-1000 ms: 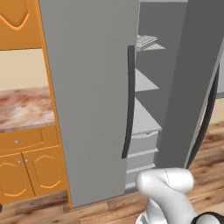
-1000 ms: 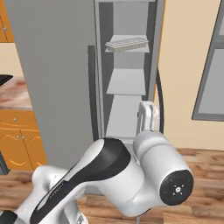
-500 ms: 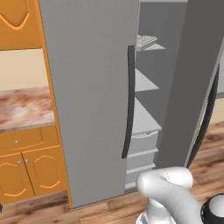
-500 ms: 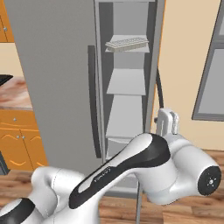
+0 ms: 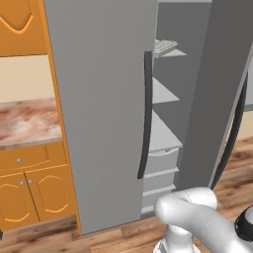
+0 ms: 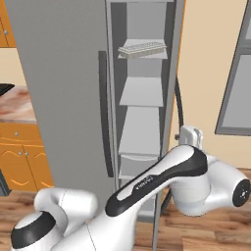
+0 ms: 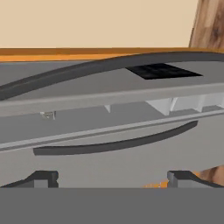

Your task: The ice cube tray has been filled with water. Take the tray and place it in the freezer to make ice. Close the freezer door after placing the tray.

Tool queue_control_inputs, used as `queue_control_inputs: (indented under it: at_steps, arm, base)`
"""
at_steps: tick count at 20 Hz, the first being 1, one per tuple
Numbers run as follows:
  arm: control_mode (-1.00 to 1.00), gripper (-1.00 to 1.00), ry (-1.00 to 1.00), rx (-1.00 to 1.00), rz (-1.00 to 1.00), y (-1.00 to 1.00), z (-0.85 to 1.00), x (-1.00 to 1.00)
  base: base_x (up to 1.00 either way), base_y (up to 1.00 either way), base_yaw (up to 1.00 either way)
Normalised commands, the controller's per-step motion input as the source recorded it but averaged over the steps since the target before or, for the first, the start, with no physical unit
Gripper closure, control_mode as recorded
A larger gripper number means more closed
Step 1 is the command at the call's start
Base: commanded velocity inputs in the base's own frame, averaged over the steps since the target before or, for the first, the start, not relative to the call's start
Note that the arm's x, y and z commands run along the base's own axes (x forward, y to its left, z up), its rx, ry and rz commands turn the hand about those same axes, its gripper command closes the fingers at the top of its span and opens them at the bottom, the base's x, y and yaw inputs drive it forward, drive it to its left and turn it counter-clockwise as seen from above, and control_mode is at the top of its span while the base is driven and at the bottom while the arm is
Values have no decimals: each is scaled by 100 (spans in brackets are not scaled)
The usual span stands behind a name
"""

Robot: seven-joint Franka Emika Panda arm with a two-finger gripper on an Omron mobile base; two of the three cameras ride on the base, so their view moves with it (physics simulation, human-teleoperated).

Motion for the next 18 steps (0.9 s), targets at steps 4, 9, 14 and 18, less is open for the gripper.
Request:
queue_control_inputs:
  at_steps: [4, 9, 14, 18]
  arm:
    - [-100, -100, 0, 2, 8, -7, -28, 31]
    - [-100, -100, 0, 0, 5, -3, -32, 22]
    - [-100, -100, 0, 0, 5, -1, -34, 19]
    - [-100, -100, 0, 0, 3, 0, -33, 26]
  base:
    - [0, 0, 0]
    - [0, 0, 0]
    - [0, 0, 0]
    - [0, 0, 0]
